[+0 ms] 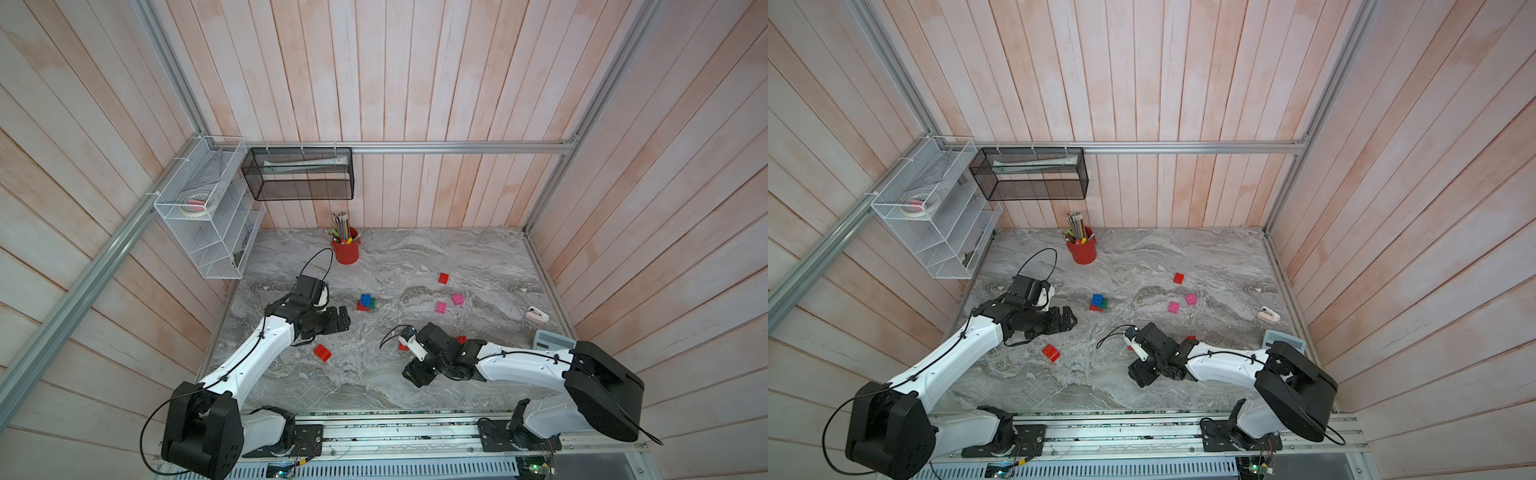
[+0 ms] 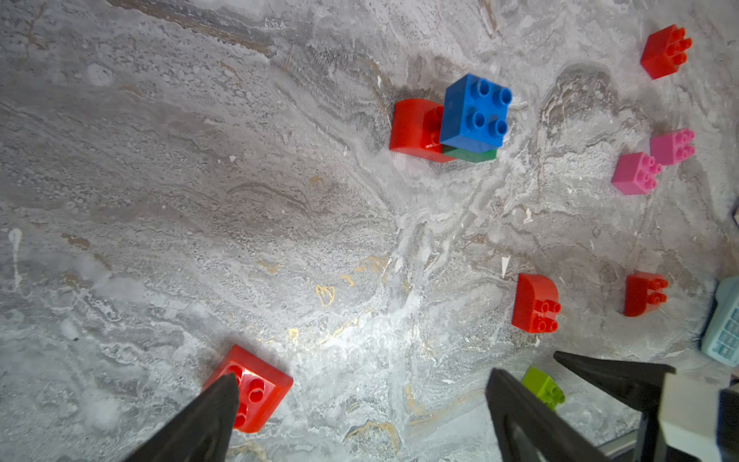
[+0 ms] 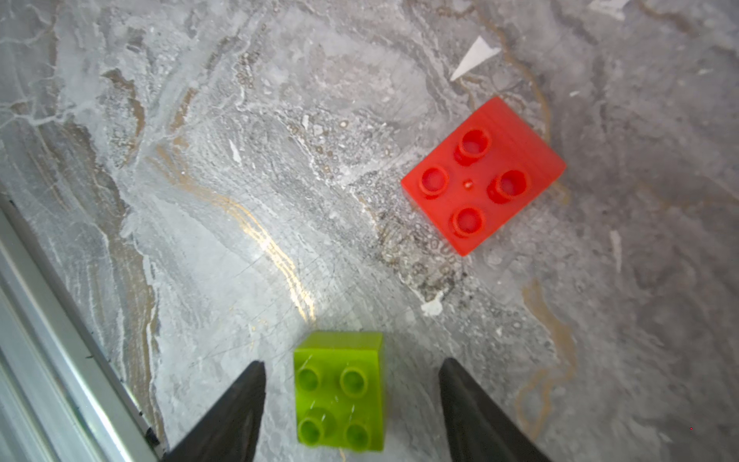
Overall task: Assemble the letter s with lego
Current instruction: Pick up the lego brick from the center of the board.
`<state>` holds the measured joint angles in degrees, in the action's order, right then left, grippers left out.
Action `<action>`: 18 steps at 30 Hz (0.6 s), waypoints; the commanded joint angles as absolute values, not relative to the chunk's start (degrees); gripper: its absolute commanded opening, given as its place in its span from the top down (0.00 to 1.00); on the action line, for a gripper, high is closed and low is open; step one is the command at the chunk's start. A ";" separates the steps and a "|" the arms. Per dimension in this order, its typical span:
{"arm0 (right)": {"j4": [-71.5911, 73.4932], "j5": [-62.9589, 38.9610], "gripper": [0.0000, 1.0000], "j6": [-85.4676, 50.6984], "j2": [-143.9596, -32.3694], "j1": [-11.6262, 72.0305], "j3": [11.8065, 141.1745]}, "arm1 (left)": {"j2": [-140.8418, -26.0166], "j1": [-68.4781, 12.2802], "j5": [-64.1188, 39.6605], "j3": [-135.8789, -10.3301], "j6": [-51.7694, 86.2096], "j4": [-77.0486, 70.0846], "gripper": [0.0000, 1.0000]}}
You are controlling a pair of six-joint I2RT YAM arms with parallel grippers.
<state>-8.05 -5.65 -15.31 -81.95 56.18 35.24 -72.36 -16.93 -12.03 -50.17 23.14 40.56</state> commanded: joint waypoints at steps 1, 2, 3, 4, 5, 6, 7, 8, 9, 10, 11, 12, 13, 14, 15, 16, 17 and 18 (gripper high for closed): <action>-9.92 -2.26 0.38 -16.70 -83.46 56.80 36.95 | -72.38 -16.72 -12.87 -49.26 22.24 39.03 0.00; -10.11 -1.83 0.41 -16.76 -83.80 56.99 37.17 | -72.50 -16.70 -12.99 -49.30 22.31 38.93 0.00; -10.21 -1.44 0.42 -16.91 -83.99 57.18 37.30 | -72.56 -16.68 -13.28 -49.11 22.54 38.64 0.00; -10.40 -0.95 0.44 -17.04 -84.18 57.38 37.34 | -72.51 -16.70 -13.89 -48.66 22.80 38.10 0.00; -10.53 -0.56 0.47 -17.14 -84.36 57.54 37.53 | -72.36 -16.67 -14.33 -48.36 23.14 37.57 0.00; -10.71 -0.32 0.49 -17.18 -84.35 57.63 37.60 | -72.30 -16.70 -14.57 -48.03 23.28 37.29 0.00; -10.94 -0.06 0.52 -17.23 -84.37 57.66 37.82 | -72.27 -16.66 -14.65 -47.75 23.38 37.17 0.00; -11.22 0.06 0.55 -17.29 -84.37 57.72 37.98 | -72.29 -16.65 -14.68 -47.49 23.41 37.03 0.00; -11.52 0.09 0.57 -17.30 -84.37 57.74 38.18 | -72.24 -16.69 -14.67 -47.33 23.42 37.02 0.00; -11.75 0.15 0.60 -17.39 -84.38 57.82 38.23 | -72.25 -16.70 -14.66 -47.12 23.40 37.09 0.00; -11.93 0.18 0.62 -17.60 -84.29 57.83 38.38 | -72.16 -16.67 -14.67 -47.03 23.38 37.17 0.00; -12.37 0.45 0.63 -17.95 -84.08 57.83 38.65 | -72.10 -16.65 -14.53 -47.02 23.30 37.20 0.00; -12.71 0.76 0.64 -18.43 -83.80 57.83 39.03 | -71.93 -16.70 -14.34 -47.02 23.25 37.24 0.00; -12.90 1.27 0.64 -19.36 -83.47 57.83 39.62 | -71.74 -16.66 -14.07 -47.17 23.20 37.33 0.00; -13.33 2.09 0.65 -20.29 -83.25 57.79 40.39 | -71.69 -16.68 -13.98 -47.36 23.21 37.52 0.00; -13.48 2.41 0.65 -21.09 -83.15 57.75 41.50 | -71.50 -16.67 -13.89 -47.65 23.20 37.72 0.00; -13.53 2.46 0.66 -21.78 -83.31 57.59 42.71 | -71.37 -16.64 -13.71 -48.02 23.20 37.98 0.00; -13.69 2.46 0.66 -22.57 -83.68 57.49 43.90 | -71.14 -16.61 -13.54 -48.17 23.24 38.27 0.00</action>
